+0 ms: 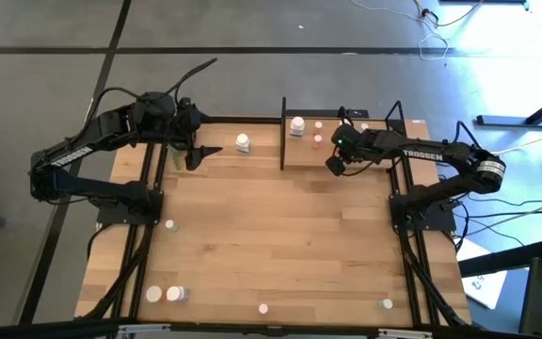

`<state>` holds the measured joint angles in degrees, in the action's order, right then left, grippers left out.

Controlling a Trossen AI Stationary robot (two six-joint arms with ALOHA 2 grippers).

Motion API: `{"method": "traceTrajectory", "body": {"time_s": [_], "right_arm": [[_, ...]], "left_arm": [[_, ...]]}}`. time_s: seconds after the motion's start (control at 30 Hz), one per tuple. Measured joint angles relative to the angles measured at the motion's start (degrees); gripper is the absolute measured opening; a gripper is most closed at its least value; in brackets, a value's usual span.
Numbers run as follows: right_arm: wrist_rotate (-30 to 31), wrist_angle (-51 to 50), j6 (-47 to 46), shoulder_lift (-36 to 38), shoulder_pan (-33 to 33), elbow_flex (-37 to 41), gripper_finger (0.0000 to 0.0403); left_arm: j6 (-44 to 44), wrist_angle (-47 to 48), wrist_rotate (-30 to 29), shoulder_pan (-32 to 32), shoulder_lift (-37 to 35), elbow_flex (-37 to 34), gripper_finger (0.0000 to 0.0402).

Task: Pick and place medicine bottles onto shelf by color
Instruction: Put the top left orange pill bottle on the shelf, then put the right blue pill bottle on the shelf aligned with the other blue pill bottle

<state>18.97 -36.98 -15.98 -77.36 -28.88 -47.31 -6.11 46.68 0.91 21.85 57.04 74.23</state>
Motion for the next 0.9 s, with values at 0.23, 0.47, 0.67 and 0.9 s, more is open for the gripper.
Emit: {"method": "traceTrajectory", "body": {"time_s": [0.23, 0.47, 0.67, 0.9], "right_arm": [[-0.37, 1.3, 0.02, 0.06, 0.0, 0.0, 0.0005], [-4.5, -1.43, -0.36, 4.75, 2.42, -3.29, 0.0006], [-5.1, -9.21, 0.61, 9.56, 10.18, -14.12, 0.0006], [-3.22, -23.34, 0.74, 9.01, 19.8, -29.77, 0.0003]], "left_arm": [[-0.02, 0.0, 0.0, 0.0, 0.0, 0.01, 0.0387], [0.4, 0.73, -0.34, 0.0, 0.0, 0.01, 0.0387], [1.4, 1.66, -1.18, 0.0, -0.04, 0.06, 0.0387], [1.49, 2.87, -1.77, 0.0, -0.04, 0.06, 0.0387]]}}
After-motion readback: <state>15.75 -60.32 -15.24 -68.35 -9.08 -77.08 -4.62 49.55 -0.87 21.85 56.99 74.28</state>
